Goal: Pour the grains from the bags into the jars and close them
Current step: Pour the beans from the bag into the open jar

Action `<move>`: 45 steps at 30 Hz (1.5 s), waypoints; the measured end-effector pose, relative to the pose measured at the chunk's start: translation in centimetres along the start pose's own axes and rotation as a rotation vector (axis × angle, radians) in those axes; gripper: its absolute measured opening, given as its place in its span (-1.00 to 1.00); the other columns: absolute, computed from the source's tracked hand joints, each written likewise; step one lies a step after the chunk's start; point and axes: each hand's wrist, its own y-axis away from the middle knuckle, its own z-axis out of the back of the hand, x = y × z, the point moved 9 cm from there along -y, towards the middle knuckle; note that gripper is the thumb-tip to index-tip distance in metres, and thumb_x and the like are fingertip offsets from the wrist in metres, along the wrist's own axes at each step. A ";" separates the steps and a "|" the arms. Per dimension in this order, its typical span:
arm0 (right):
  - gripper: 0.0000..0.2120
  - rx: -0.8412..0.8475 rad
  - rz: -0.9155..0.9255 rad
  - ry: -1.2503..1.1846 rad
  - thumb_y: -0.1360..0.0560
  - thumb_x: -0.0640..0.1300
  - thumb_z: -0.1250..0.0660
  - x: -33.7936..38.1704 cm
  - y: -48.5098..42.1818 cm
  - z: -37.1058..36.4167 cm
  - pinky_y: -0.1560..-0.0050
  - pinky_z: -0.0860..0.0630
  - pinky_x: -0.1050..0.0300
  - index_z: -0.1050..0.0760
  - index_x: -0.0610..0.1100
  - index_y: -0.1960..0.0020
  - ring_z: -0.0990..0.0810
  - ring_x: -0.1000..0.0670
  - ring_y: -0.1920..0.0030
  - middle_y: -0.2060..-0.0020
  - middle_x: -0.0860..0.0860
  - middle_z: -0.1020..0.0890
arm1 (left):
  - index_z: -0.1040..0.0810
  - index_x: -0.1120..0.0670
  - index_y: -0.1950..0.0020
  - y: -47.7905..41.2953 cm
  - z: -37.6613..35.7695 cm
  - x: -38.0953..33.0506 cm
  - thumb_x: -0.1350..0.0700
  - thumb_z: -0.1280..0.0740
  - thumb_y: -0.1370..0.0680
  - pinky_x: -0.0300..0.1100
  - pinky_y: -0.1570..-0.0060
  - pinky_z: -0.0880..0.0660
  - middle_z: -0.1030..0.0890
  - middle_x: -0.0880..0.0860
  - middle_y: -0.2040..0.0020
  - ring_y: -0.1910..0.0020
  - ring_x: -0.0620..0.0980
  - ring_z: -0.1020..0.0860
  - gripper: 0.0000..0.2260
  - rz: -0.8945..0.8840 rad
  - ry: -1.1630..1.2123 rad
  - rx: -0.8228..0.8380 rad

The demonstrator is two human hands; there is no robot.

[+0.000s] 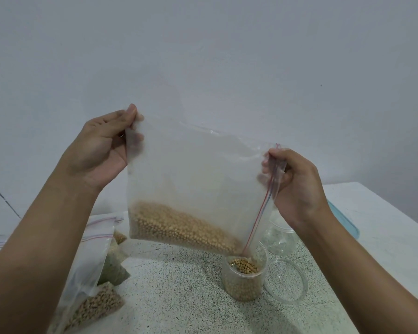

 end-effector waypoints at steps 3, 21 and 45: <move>-0.86 -0.001 0.000 0.000 -0.55 -0.26 -0.32 0.1 0.0 0.0 0.17 -0.42 0.13 -0.54 -0.13 0.18 -0.55 0.08 0.31 0.31 -0.01 -0.58 | -0.71 0.03 0.27 0.1 -0.3 -0.2 0.07 -0.36 -0.58 -0.34 0.03 -0.57 -0.62 -0.08 0.23 0.24 -0.19 -0.58 -0.75 -0.005 0.008 -0.001; -0.81 -0.033 0.005 0.010 -0.54 -0.26 -0.33 0.4 0.1 0.3 0.15 -0.45 0.11 -0.58 -0.11 0.23 -0.57 0.06 0.29 0.31 -0.01 -0.59 | -0.72 0.02 0.27 0.1 -0.6 -0.4 0.05 -0.37 -0.56 -0.28 0.02 -0.55 -0.62 -0.08 0.22 0.23 -0.16 -0.57 -0.76 0.000 -0.017 -0.001; -0.85 -0.054 0.006 0.015 -0.54 -0.26 -0.33 0.6 0.1 0.3 0.16 -0.45 0.13 -0.57 -0.13 0.19 -0.56 0.06 0.28 0.32 -0.02 -0.60 | -0.72 0.03 0.29 0.1 -1.0 -0.9 0.06 -0.36 -0.57 -0.31 0.01 -0.57 -0.63 -0.08 0.25 0.22 -0.17 -0.59 -0.74 -0.002 -0.011 0.002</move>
